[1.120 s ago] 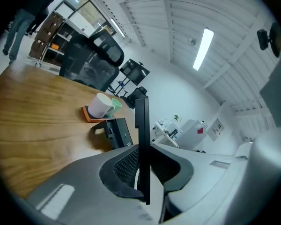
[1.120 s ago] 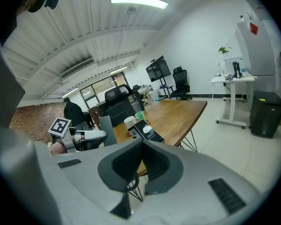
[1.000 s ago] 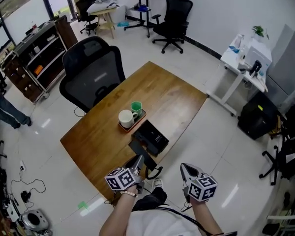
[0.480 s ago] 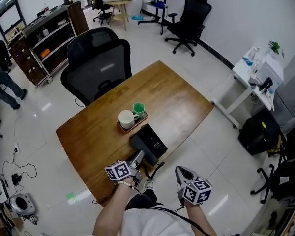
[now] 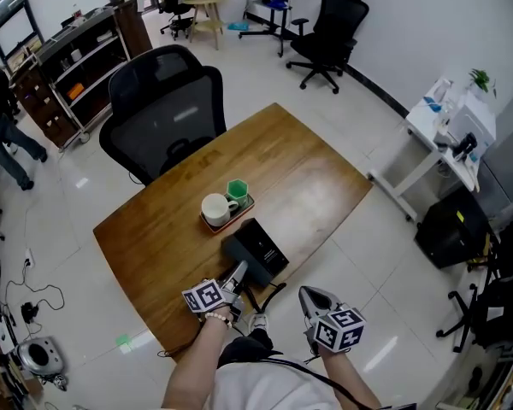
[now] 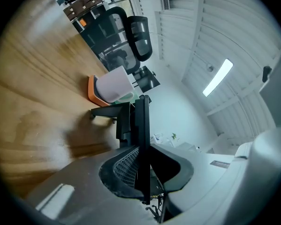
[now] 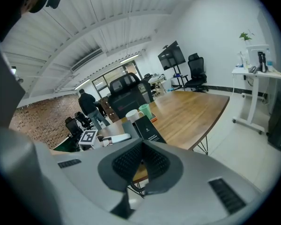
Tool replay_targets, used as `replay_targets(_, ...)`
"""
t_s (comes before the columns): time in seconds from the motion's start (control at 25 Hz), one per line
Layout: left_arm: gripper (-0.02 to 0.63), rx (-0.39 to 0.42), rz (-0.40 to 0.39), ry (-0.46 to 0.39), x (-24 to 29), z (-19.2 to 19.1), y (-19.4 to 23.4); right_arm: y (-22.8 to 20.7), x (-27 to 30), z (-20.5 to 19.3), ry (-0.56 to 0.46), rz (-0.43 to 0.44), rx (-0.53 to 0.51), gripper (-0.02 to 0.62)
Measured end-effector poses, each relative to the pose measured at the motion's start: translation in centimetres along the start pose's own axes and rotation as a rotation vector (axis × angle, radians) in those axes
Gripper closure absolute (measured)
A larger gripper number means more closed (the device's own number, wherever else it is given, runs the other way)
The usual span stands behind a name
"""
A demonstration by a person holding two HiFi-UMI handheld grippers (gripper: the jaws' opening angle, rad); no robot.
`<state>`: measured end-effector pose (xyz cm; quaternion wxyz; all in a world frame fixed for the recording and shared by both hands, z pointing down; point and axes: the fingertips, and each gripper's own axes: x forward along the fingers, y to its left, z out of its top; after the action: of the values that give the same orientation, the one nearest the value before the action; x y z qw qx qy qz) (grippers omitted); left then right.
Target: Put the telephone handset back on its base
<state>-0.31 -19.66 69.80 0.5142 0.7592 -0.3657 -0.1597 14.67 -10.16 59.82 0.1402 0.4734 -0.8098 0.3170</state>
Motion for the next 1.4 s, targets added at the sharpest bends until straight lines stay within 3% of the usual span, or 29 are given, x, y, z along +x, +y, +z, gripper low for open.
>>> replay_targets(0.64, 0.539, 0.035, 0.02, 0.053, 1.2, -0.8, 1.9, -0.4, 2.7, 0.9, 0.003, 0.019, 0.003, 0.598)
replay_targets(1.04, 0.466, 0.183, 0.2, 0.066, -0.2, -0.4, 3.2, 0.0, 2.8, 1.0, -0.001, 0.021, 0.007, 0.598)
replay_targets(1.16, 0.466, 0.275, 0.271, 0.05, -2.1, 0.7, 1.9, -0.1, 2.7, 1.0, -0.005, 0.015, 0.006, 0.598)
replay_targets(1.28, 0.593, 0.384, 0.338, 0.092, -3.8, 0.7, 0.0, -0.3, 2.5, 1.2, -0.014, 0.007, 0.008, 0.598)
replay_targets(1.4, 0.612, 0.435, 0.364, 0.118, -4.9, 0.5, -2.0, -0.5, 2.2, 1.4, -0.028, 0.0, 0.012, 0.598)
